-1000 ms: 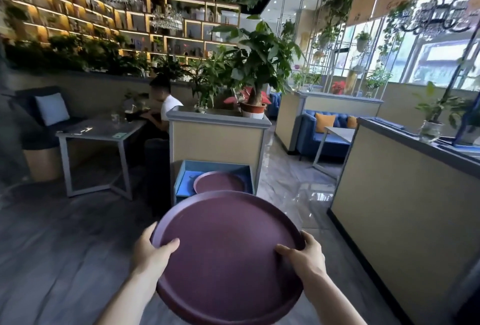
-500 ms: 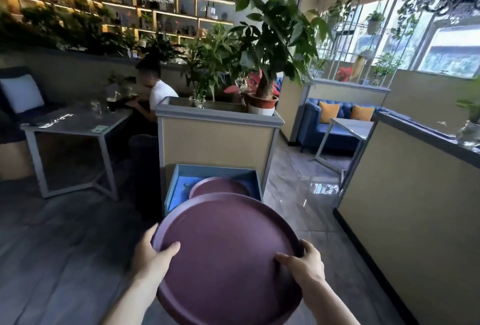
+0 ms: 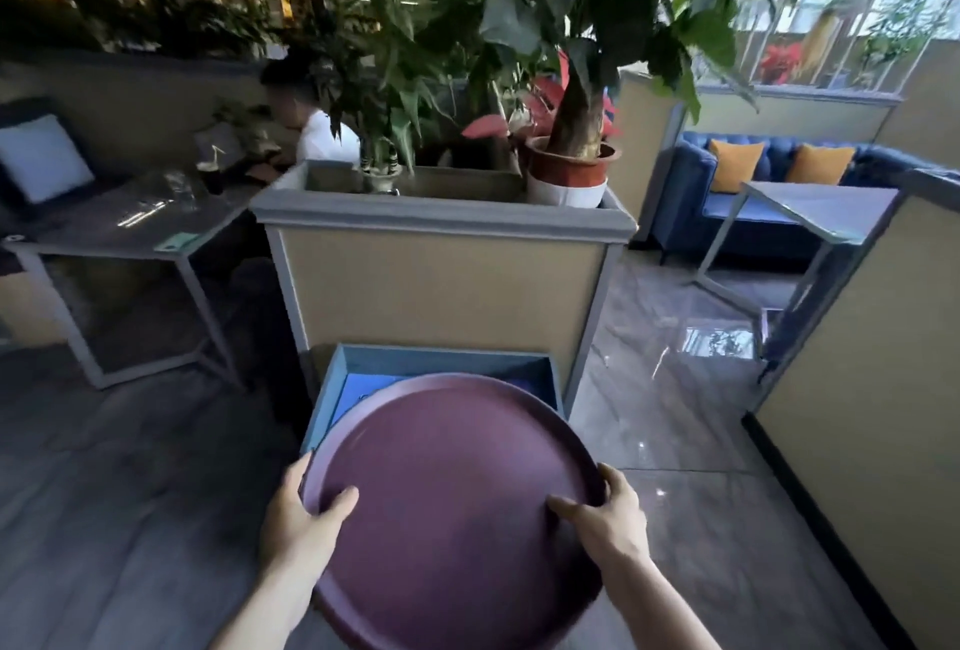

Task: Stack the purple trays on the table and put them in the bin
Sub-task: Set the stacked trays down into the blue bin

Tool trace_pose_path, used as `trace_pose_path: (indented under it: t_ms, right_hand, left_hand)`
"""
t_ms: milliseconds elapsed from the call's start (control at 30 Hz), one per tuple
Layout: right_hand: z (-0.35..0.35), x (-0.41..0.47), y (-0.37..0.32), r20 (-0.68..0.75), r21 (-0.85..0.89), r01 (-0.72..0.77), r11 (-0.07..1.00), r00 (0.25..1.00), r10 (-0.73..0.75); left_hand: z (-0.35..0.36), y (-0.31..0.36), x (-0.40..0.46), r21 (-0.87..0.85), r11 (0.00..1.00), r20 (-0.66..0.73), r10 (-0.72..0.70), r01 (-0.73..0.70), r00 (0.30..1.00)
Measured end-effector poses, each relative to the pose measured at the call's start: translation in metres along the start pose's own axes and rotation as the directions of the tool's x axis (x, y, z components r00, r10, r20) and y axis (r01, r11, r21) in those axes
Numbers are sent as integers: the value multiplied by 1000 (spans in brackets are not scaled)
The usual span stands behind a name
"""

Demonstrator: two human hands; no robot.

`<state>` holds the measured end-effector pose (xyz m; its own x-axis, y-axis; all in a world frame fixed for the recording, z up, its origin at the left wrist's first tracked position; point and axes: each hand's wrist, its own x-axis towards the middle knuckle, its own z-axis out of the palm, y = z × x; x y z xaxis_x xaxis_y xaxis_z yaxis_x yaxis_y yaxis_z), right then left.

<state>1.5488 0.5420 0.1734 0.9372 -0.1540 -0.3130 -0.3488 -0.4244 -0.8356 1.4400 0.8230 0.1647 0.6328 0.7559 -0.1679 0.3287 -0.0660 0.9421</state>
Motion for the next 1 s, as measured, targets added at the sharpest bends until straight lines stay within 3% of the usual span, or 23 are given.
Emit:
trace_pose_path:
  t_ms: [500, 733, 1000]
  right_hand:
    - [84, 164, 6, 39, -308, -131, 942, 988, 150]
    - [128, 212, 9, 36, -512, -95, 854, 991, 132]
    - [167, 244, 15, 15, -596, -94, 798, 992, 127]
  left_hand:
    - [100, -52, 133, 239, 966, -35, -96, 102, 995]
    - [128, -89, 203, 368, 920, 2, -146, 135, 989]
    - [149, -109, 259, 502, 850, -5, -180, 158, 984]
